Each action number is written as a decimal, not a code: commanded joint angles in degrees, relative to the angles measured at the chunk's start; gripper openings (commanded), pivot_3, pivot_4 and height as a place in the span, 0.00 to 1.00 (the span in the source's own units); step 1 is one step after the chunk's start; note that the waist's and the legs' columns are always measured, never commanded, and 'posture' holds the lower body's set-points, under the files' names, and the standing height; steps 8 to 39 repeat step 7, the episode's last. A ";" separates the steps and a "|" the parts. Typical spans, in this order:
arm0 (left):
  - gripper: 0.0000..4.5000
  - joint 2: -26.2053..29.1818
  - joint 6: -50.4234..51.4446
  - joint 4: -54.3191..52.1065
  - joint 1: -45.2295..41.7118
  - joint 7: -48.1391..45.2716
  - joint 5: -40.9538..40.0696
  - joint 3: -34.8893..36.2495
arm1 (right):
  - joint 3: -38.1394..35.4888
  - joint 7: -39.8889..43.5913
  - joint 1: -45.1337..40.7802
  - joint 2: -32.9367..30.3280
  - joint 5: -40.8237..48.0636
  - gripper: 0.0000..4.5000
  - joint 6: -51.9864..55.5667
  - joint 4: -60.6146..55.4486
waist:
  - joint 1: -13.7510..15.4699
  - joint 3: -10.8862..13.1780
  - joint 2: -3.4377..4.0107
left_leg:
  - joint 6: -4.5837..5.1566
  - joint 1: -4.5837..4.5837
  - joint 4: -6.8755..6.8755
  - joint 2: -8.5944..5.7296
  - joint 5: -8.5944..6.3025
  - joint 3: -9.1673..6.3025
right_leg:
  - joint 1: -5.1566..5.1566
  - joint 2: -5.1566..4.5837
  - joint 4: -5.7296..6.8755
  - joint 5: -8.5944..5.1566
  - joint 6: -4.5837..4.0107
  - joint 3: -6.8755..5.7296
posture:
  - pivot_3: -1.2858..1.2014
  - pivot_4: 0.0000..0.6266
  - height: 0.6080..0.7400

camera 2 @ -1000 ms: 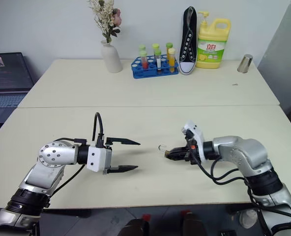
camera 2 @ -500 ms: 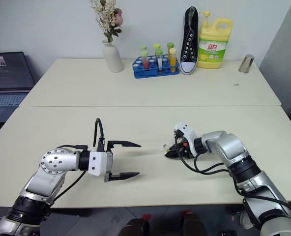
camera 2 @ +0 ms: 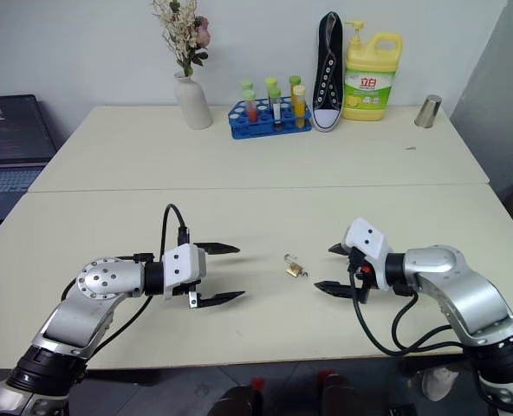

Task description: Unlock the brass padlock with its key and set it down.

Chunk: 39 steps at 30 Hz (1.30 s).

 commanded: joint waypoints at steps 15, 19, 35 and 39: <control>1.00 1.11 -0.41 1.11 -2.36 -5.26 -3.35 1.30 | -8.25 -1.02 11.10 -4.00 1.06 0.98 -3.34 -9.40 | 0.35 0.02 -0.06 | 0.00 0.01 0.07 -0.02 0.00 0.04 | 0.11 -0.03 -0.05 0.00 0.01 0.00 | 0.52 0.24 1.00; 1.00 1.11 -0.41 1.11 -2.36 -5.26 -3.35 1.30 | -8.25 -1.02 11.10 -4.00 1.06 0.98 -3.34 -9.40 | 0.35 0.02 -0.06 | 0.00 0.01 0.07 -0.02 0.00 0.04 | 0.11 -0.03 -0.05 0.00 0.01 0.00 | 0.52 0.24 1.00; 1.00 1.11 -0.41 1.11 -2.36 -5.26 -3.35 1.30 | -8.25 -1.02 11.10 -4.00 1.06 0.98 -3.34 -9.40 | 0.35 0.02 -0.06 | 0.00 0.01 0.07 -0.02 0.00 0.04 | 0.11 -0.03 -0.05 0.00 0.01 0.00 | 0.52 0.24 1.00; 1.00 1.11 -0.41 1.11 -2.36 -5.26 -3.35 1.30 | -8.25 -1.02 11.10 -4.00 1.06 0.98 -3.34 -9.40 | 0.35 0.02 -0.06 | 0.00 0.01 0.07 -0.02 0.00 0.04 | 0.11 -0.03 -0.05 0.00 0.01 0.00 | 0.52 0.24 1.00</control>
